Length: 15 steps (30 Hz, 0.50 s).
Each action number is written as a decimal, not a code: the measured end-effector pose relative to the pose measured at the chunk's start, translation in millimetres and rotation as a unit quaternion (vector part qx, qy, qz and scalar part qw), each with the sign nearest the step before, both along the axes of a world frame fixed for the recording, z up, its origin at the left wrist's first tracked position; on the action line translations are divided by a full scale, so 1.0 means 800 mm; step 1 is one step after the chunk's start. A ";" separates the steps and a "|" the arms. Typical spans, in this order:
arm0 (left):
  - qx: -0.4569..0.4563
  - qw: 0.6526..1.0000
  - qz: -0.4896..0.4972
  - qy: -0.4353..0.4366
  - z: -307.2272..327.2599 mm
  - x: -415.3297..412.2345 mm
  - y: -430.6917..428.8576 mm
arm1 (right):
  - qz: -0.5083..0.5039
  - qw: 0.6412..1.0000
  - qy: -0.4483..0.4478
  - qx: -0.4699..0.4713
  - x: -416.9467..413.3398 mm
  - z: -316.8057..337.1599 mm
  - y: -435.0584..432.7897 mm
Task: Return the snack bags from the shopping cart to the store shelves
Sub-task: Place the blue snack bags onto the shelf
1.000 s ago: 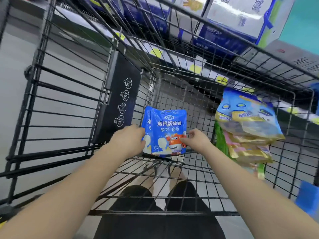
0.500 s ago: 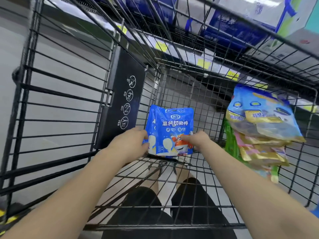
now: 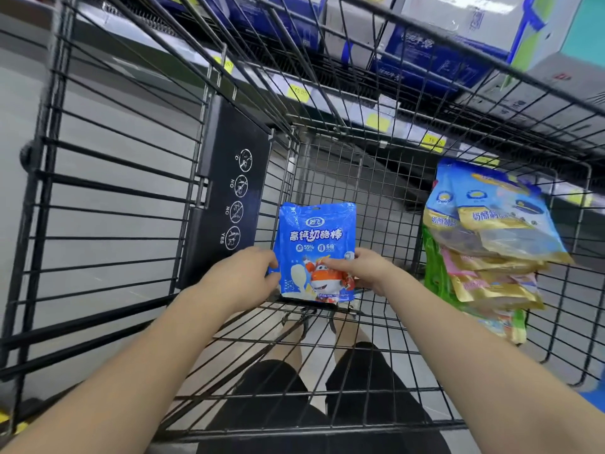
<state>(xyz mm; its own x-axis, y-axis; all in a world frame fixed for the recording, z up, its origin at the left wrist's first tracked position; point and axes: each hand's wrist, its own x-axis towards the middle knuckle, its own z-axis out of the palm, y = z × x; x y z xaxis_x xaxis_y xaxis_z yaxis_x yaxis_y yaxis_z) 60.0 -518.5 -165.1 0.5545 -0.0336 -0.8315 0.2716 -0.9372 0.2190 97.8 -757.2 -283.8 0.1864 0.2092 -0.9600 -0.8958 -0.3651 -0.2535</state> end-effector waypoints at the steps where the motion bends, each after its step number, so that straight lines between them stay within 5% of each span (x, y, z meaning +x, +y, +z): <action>1: -0.001 1.000 0.000 0.001 0.000 0.000 -0.001 | -0.001 1.000 -0.005 0.003 -0.002 0.000 0.001; 15: 0.001 0.999 0.005 0.045 -0.047 -0.012 -0.025 | -0.041 0.993 -0.106 -0.021 -0.011 0.020 -0.081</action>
<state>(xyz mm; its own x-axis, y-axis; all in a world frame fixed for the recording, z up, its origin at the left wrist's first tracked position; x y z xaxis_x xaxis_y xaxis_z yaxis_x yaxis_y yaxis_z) 50.0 -538.3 -202.5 0.4772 -0.0263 -0.8784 0.3001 -0.9346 0.1910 89.2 -822.0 -267.5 0.3994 0.1448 -0.9053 -0.8514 -0.3076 -0.4248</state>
